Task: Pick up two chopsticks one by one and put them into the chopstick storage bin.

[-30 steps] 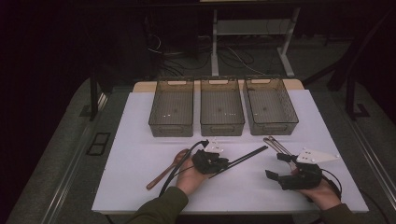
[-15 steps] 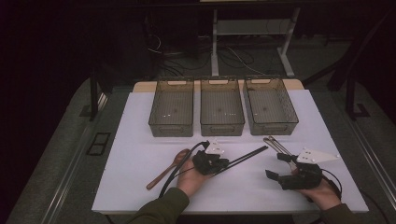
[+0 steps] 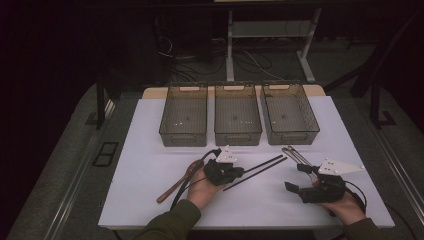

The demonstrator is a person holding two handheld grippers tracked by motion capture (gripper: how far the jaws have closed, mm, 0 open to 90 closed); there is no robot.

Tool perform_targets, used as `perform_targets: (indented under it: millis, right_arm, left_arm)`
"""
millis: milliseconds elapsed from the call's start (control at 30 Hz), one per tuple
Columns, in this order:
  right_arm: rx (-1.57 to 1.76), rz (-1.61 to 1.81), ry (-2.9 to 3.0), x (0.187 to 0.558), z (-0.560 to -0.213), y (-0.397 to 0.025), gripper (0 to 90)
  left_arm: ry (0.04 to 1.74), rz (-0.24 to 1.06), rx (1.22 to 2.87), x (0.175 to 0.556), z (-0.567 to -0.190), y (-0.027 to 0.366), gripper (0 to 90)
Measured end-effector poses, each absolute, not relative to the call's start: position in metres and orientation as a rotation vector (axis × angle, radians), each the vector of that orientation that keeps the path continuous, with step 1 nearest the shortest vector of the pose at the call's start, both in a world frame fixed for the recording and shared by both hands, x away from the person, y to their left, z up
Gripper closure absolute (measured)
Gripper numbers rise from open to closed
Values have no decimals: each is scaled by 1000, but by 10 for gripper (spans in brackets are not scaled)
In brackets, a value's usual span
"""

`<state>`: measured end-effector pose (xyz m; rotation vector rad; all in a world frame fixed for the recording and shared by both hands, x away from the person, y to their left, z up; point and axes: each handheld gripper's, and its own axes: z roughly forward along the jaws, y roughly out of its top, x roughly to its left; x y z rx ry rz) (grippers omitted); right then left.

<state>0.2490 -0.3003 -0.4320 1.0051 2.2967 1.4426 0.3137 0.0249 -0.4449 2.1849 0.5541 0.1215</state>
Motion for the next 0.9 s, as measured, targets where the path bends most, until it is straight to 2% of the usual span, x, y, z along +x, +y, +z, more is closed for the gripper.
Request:
perform_targets:
  millis: [900]
  right_arm:
    - [1010, 1450, 2282, 249, -431, -303, 163]
  left_arm:
    - [512, 93, 2057, 311, -402, 58, 857]
